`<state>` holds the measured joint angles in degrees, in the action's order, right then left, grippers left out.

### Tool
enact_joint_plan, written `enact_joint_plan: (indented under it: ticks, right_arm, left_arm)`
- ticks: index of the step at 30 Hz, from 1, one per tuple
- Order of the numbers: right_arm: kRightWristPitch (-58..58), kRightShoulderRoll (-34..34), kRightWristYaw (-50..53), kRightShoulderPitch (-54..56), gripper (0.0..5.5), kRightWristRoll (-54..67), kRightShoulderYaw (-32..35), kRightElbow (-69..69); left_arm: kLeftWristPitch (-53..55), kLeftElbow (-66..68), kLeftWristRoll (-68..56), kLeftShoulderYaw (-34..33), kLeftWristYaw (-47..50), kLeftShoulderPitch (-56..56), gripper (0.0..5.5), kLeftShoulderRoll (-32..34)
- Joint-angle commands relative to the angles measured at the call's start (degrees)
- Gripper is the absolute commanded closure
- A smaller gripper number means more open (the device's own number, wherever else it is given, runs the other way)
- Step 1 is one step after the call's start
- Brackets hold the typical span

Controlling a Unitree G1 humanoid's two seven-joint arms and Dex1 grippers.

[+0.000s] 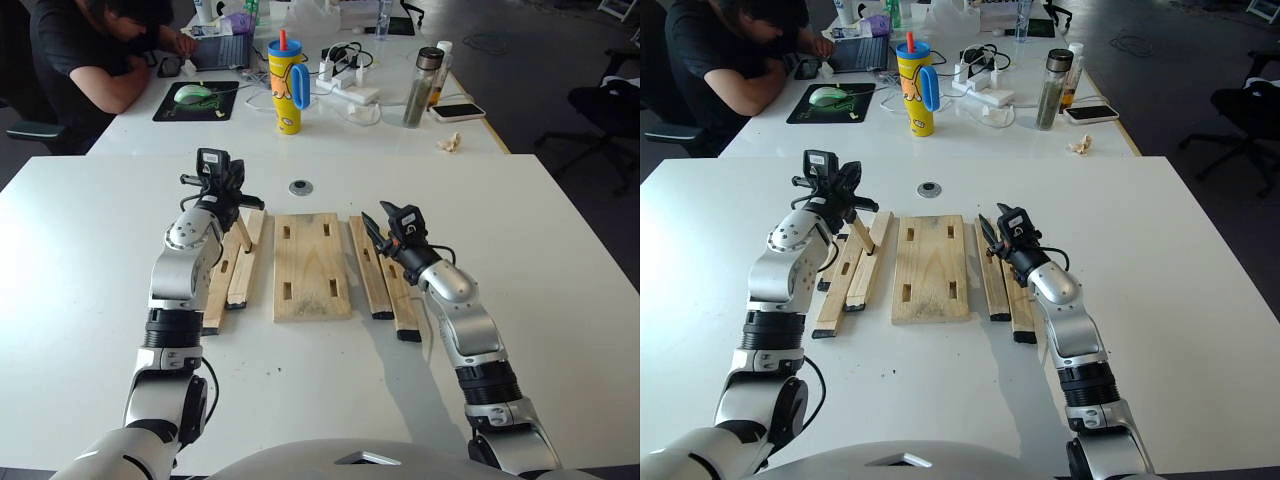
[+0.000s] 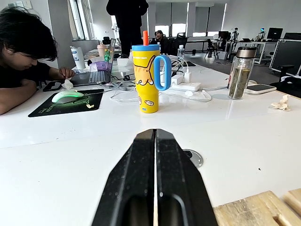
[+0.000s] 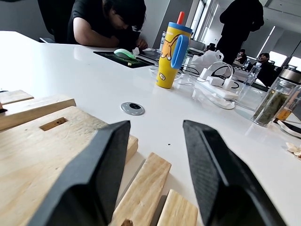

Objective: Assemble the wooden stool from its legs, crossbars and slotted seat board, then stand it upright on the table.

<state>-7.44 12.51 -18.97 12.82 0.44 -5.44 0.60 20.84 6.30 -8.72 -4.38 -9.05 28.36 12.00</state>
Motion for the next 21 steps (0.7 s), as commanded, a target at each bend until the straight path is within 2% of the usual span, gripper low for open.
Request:
enact_joint_plan:
  ticks: [1, 4, 9, 12, 15, 19, 21]
  right_arm:
    - [0.42, -0.21, 0.32, 0.19, 3.43, 0.0, 0.16, 0.1]
    - [0.67, -0.2, 0.41, 0.2, 3.43, -0.03, 0.23, -0.34]
    - [0.51, -0.12, 0.4, 0.51, 3.43, 0.06, 0.34, -0.12]
    - [0.53, 0.02, 0.39, 0.48, 3.43, 0.1, 0.5, 0.0]
    - [0.6, 0.2, 0.66, -0.15, 3.43, 0.03, 0.83, 0.29]
    - [0.69, -0.18, 0.9, -0.42, 3.43, -0.18, 0.58, 0.21]
    - [0.63, -0.35, 0.92, -0.26, 3.43, -0.14, 0.48, 0.12]
  left_arm:
    - [-3.11, -2.77, 2.95, -0.28, 2.58, -0.55, 5.46, 0.49]
    - [-4.6, -6.87, 4.96, -0.53, 4.48, 0.33, 5.46, 1.03]
    - [-3.28, -14.33, 5.92, -1.67, 6.09, -1.44, 4.76, 1.44]
    - [-0.9, -21.31, 5.31, -1.99, 5.64, -7.31, 4.32, 1.14]
    - [1.42, -27.99, 5.42, 0.37, 4.29, -15.39, 3.87, 0.78]
    - [4.3, -30.48, 4.06, 2.8, 3.58, -21.02, 3.14, -1.51]
    - [5.18, -29.57, 3.8, 3.44, 3.72, -20.68, 3.12, -2.43]
